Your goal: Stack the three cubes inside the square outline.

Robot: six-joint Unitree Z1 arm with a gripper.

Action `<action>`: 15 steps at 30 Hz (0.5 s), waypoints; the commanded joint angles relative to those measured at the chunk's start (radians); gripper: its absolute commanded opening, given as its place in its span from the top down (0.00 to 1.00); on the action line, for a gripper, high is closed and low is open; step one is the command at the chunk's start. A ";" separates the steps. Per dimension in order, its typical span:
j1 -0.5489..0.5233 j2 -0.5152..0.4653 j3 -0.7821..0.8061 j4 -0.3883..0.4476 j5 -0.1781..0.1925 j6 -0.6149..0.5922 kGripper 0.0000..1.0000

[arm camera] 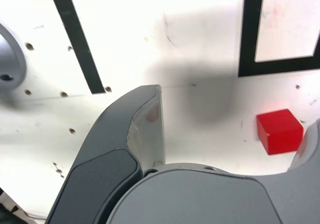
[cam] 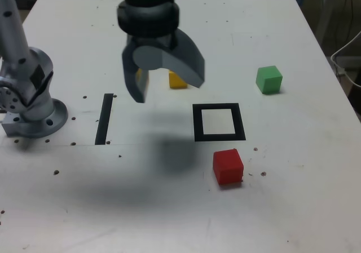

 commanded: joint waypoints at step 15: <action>-0.062 0.165 -0.192 0.035 -0.025 -0.068 0.03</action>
